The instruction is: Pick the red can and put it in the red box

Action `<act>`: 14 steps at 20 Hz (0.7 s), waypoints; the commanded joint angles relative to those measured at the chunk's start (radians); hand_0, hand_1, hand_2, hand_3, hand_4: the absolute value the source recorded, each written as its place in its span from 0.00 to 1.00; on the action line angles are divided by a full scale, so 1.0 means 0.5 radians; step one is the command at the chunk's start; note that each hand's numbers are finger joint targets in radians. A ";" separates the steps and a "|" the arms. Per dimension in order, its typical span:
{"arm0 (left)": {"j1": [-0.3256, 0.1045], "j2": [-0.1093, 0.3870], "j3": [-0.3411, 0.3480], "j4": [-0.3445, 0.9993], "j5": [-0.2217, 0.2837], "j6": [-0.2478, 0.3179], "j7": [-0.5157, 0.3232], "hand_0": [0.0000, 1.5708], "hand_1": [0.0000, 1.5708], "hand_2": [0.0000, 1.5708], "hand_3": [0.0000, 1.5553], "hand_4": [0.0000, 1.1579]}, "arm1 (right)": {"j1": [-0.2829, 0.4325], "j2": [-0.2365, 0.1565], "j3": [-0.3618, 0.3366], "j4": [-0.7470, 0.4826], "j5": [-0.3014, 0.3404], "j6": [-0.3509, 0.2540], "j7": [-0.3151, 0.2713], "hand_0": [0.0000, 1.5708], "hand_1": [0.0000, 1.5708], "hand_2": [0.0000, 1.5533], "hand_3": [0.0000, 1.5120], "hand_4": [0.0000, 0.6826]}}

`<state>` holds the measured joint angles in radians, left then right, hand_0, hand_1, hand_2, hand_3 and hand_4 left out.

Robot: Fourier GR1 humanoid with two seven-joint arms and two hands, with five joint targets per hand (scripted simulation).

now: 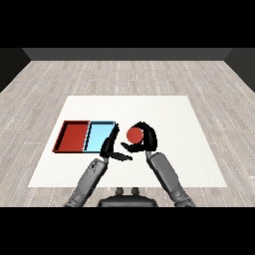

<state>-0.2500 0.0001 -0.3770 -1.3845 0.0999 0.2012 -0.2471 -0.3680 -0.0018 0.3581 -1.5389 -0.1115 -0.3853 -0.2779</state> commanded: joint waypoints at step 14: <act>-0.076 0.000 -0.223 0.107 0.210 0.156 -0.080 0.00 0.00 0.00 0.00 0.00 | 0.022 0.004 0.223 -0.033 -0.198 -0.097 -0.111 0.94 0.94 0.92 0.93 0.94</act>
<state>-0.3037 0.0013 -0.4590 -1.3178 0.1968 0.2636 -0.2696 -0.3741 -0.0004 0.4539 -1.5294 -0.1784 -0.4456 -0.3291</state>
